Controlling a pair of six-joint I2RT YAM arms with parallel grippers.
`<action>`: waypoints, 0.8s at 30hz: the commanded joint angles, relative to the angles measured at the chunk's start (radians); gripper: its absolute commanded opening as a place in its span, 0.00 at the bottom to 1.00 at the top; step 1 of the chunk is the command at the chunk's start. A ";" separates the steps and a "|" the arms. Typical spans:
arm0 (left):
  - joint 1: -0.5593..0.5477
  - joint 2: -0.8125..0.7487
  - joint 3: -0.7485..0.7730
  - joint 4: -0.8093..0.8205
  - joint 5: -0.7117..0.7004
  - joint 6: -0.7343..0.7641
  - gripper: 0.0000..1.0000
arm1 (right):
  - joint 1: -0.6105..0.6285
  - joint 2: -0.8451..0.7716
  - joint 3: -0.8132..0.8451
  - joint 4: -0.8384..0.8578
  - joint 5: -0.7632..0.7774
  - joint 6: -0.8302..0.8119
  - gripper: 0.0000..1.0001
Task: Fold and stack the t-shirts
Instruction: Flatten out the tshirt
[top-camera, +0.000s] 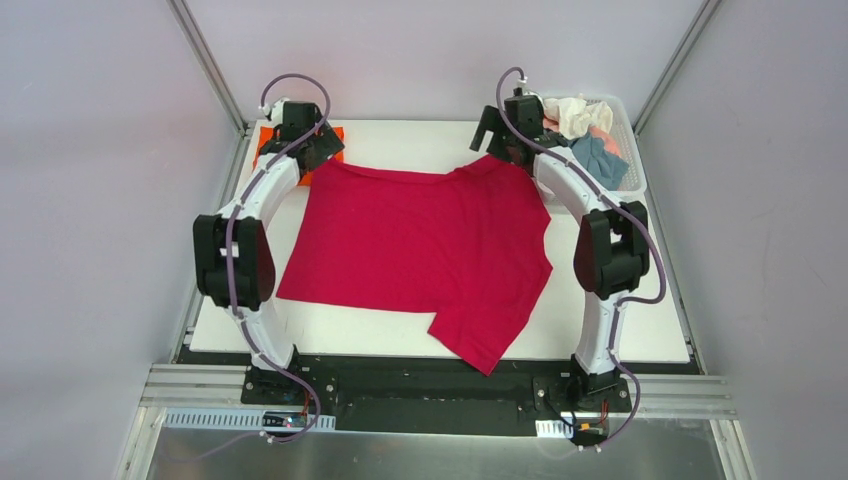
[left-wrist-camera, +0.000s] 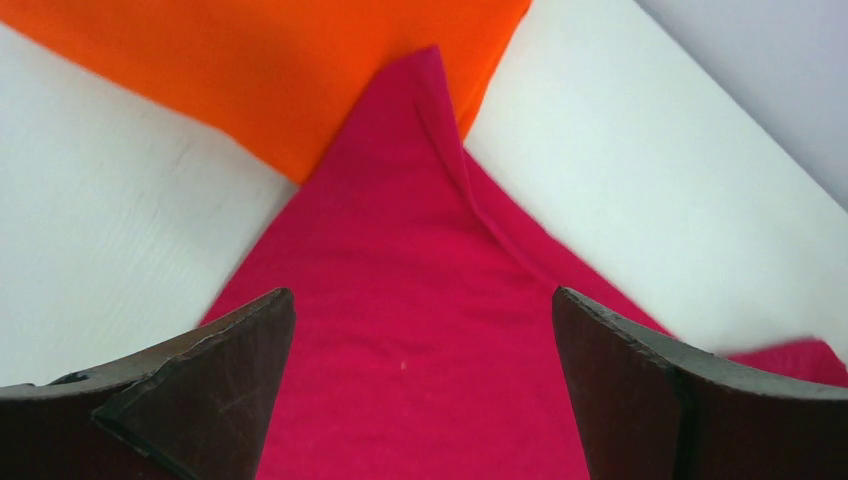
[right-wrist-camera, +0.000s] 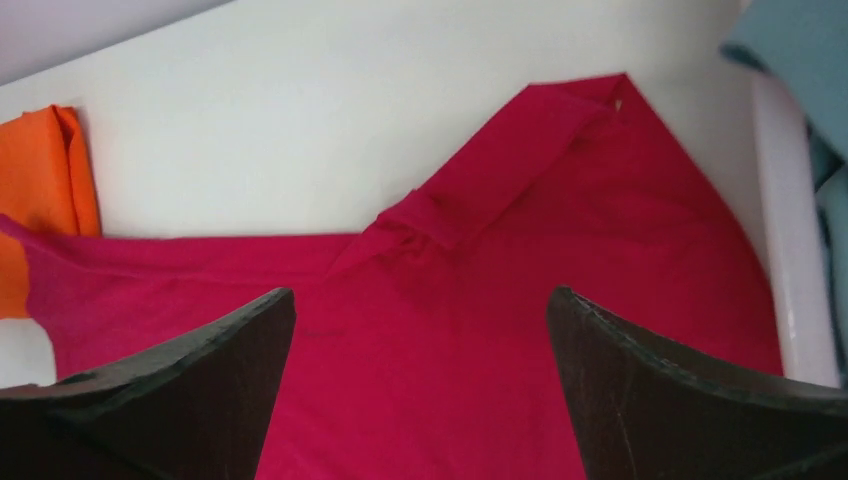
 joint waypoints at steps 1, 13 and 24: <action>0.003 -0.117 -0.135 -0.009 0.110 -0.035 0.99 | 0.002 -0.039 -0.072 -0.013 -0.106 0.123 0.99; 0.002 -0.168 -0.477 -0.010 0.218 -0.097 0.99 | 0.055 -0.129 -0.370 -0.018 -0.067 0.222 0.99; 0.000 -0.265 -0.634 -0.010 0.165 -0.122 0.99 | 0.246 -0.388 -0.654 -0.066 0.258 0.255 0.99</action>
